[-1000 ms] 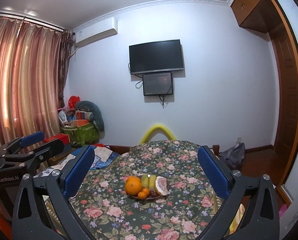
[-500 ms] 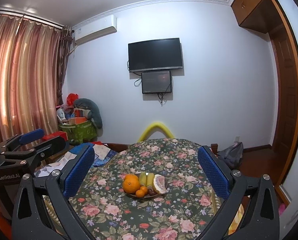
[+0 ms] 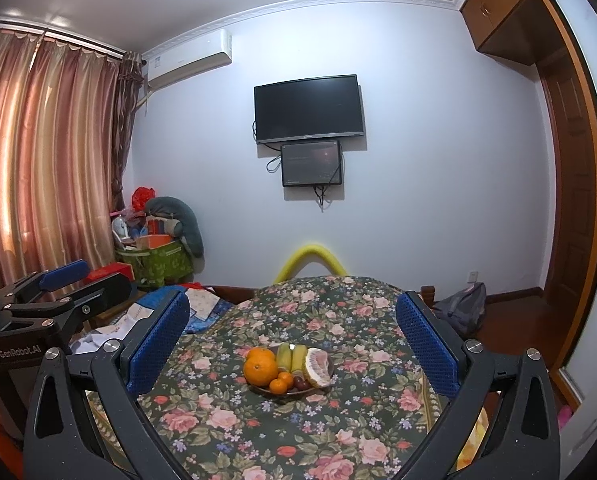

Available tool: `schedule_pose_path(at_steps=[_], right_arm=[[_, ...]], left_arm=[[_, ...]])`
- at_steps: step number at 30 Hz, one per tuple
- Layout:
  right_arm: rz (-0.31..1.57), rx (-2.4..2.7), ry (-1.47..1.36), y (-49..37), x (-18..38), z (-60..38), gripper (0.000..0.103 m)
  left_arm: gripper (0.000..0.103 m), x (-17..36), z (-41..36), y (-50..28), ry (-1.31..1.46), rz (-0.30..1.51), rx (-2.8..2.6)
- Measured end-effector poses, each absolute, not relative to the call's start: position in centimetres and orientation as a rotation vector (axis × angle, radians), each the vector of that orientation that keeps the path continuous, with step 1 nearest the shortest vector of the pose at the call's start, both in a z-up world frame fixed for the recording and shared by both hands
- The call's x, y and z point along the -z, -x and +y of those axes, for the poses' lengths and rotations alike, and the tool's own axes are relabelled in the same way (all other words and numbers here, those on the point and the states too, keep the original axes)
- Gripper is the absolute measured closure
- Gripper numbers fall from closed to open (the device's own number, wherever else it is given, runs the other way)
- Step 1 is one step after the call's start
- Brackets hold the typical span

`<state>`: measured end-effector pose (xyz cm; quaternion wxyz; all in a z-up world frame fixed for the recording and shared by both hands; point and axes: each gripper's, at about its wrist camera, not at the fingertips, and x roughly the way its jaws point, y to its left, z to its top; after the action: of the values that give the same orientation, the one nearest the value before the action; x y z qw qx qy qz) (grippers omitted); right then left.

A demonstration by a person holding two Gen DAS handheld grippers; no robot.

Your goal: Organize fruits

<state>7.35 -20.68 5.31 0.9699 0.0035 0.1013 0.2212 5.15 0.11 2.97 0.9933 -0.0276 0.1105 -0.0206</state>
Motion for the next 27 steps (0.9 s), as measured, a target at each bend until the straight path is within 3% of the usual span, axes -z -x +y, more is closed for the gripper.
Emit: schedule_pose_path(at_steps=[27], right_arm=[[0.207, -0.441, -0.010, -7.39, -5.46, -20.92, 0.000]], left_arm=[[0.000, -3.04, -0.31, -5.30, 0.054, 0.224, 0.069]])
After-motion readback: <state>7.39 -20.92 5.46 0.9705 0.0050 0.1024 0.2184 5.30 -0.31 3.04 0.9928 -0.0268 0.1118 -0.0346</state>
